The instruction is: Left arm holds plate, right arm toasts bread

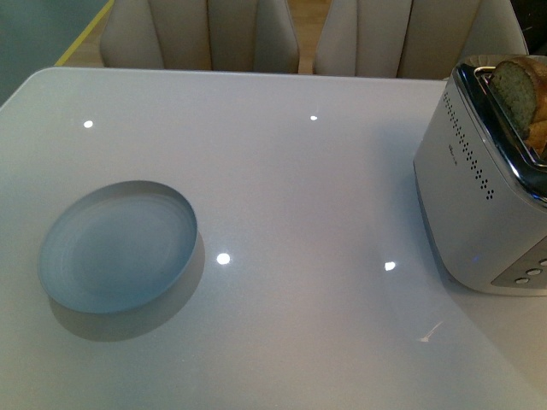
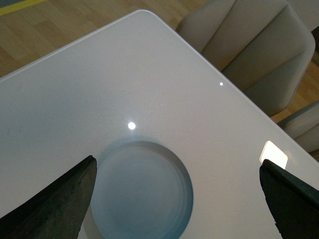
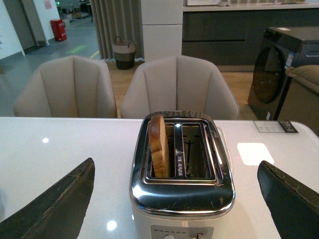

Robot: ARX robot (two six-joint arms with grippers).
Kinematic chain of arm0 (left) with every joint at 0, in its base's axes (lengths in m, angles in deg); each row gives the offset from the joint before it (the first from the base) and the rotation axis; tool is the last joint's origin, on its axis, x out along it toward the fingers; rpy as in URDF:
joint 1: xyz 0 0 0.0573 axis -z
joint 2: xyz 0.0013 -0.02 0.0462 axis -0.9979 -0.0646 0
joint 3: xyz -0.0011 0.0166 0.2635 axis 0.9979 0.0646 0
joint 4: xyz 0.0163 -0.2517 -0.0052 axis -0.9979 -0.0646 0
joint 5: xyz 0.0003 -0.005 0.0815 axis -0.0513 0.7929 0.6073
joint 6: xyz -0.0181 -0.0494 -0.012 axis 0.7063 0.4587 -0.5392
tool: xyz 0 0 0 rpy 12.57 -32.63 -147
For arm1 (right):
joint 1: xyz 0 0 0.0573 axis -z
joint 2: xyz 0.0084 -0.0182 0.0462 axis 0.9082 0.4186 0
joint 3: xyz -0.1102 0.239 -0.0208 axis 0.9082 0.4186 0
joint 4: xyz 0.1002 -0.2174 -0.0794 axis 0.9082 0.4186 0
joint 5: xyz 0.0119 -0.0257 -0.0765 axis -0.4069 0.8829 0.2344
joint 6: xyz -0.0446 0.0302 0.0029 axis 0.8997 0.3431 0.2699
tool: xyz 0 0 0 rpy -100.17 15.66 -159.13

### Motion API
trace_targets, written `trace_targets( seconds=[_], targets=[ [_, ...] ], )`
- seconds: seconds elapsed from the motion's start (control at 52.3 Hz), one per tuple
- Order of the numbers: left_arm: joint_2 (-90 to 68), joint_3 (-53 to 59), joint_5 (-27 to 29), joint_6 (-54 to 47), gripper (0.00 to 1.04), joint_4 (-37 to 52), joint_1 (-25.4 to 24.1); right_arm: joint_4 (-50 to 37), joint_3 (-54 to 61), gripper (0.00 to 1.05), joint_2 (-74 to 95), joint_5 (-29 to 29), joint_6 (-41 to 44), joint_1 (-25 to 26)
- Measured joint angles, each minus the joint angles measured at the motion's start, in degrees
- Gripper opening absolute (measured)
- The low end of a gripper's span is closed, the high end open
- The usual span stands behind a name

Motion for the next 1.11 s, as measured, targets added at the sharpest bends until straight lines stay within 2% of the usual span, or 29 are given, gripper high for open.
trace_targets(
  seconds=[0.076,0.172,0.229,0.287,0.382,0.65,0.745,0.783,0.879,1.108],
  targets=[
    [0.3,-0.8,0.6,0.0,0.97,-0.7,1.5,0.0,0.0,0.96,0.0,0.0,0.0,0.0],
    [0.8,6.5,-9.4,-12.6,0.82,21.8,0.1,0.0,0.0,0.96,0.0,0.0,0.0,0.0],
    [1.9,11.1,-12.2,-22.1,0.73,32.5,-0.7,0.0,0.0,0.96,0.0,0.0,0.0,0.0],
    [3.6,14.3,-13.4,-29.0,0.64,39.4,-1.5,0.0,0.0,0.96,0.0,0.0,0.0,0.0],
    [7.8,17.6,-14.8,-36.1,0.46,42.5,-3.3,0.0,0.0,0.96,0.0,0.0,0.0,0.0],
    [15.9,23.9,-17.8,-40.3,0.03,40.0,-6.4,0.0,0.0,0.96,0.0,0.0,0.0,0.0],
    [19.1,25.3,-18.9,-40.6,0.03,38.3,-7.4,0.0,0.0,0.96,0.0,0.0,0.0,0.0],
    [20.5,25.9,-21.9,-40.7,0.03,37.4,-9.2,0.0,0.0,0.96,0.0,0.0,0.0,0.0],
    [24.3,27.3,-23.0,-40.8,0.03,35.0,-12.1,0.0,0.0,0.96,0.0,0.0,0.0,0.0],
    [31.5,31.1,-23.5,-40.9,0.03,31.7,-12.2,0.0,0.0,0.96,0.0,0.0,0.0,0.0]
  ],
)
